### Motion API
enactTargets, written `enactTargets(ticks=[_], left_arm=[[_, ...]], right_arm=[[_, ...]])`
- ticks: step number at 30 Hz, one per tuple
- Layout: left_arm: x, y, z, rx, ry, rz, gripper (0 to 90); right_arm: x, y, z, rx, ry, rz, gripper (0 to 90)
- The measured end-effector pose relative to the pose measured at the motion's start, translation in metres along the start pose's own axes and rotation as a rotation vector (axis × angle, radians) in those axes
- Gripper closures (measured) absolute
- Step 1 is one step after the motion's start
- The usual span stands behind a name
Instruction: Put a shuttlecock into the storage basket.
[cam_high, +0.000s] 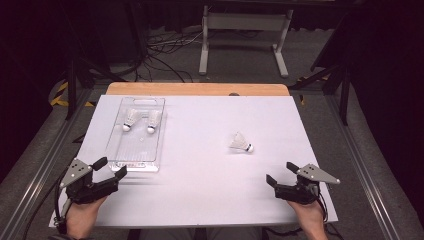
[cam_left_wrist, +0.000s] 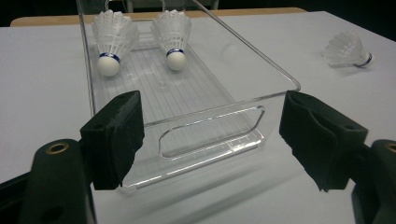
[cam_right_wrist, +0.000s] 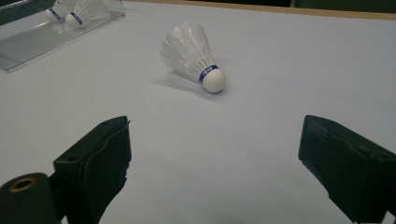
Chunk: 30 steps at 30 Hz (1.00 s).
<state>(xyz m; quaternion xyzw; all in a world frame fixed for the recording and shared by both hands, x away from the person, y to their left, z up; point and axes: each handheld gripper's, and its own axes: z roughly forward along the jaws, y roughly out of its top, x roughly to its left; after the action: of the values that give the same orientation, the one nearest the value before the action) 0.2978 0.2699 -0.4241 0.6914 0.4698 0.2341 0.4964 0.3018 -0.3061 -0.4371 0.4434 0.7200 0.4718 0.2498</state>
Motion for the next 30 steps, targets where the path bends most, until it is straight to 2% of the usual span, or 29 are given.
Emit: enactTargets(ticks=[16, 30], left_arm=[[0.000, 0.000, 0.001, 0.003, -0.001, -0.006, 23.1], [0.000, -0.001, 0.002, 0.003, -0.005, -0.008, 23.1]], right_arm=[[0.006, 0.012, 0.009, -0.022, 0.028, -0.011, 9.8], [0.007, 0.023, 0.021, -0.043, 0.030, -0.016, 9.6]])
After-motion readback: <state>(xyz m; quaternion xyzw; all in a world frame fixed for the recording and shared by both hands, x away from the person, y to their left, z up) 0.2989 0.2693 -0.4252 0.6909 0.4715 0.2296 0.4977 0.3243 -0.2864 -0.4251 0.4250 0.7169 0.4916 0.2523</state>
